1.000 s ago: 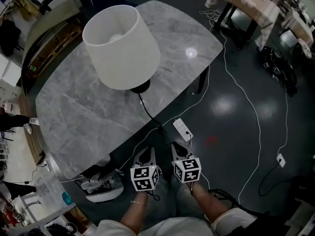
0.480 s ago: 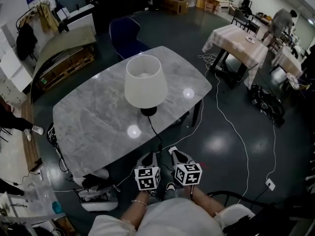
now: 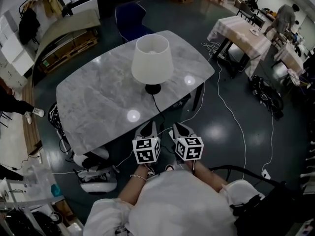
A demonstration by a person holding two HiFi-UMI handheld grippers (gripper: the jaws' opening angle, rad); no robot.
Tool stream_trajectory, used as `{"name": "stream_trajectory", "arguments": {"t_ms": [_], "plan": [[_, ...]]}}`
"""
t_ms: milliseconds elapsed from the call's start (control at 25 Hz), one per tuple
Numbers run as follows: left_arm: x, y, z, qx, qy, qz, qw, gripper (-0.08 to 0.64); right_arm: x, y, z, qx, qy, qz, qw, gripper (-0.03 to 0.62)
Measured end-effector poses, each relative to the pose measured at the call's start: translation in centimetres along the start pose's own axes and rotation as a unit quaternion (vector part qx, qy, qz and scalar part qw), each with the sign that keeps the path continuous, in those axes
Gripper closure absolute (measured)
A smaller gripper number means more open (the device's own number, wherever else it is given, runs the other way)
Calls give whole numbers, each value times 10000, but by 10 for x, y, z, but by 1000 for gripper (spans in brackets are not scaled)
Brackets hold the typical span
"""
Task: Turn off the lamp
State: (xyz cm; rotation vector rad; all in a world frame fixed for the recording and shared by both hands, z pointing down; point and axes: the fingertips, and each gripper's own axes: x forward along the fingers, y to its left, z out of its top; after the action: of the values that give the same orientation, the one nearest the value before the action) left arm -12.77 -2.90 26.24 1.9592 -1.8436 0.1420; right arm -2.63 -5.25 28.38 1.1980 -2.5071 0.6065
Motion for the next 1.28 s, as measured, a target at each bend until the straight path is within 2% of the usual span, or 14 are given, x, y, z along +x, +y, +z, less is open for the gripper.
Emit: {"name": "stream_trajectory", "arguments": {"t_ms": [200, 440, 600, 1280], "plan": [[-4, 12, -9, -35, 136, 76, 9999, 552, 2, 5, -5, -20, 57, -78, 10000, 589], [-1, 13, -11, 3, 213, 58, 9998, 552, 1, 12, -7, -26, 151, 16, 9999, 592], [-2, 11, -11, 61, 247, 8, 9997, 552, 0, 18, -2, -230, 206, 27, 9995, 594], [-15, 7, -18, 171, 305, -23, 9994, 552, -10, 13, -4, -167, 178, -113, 9996, 594]]}}
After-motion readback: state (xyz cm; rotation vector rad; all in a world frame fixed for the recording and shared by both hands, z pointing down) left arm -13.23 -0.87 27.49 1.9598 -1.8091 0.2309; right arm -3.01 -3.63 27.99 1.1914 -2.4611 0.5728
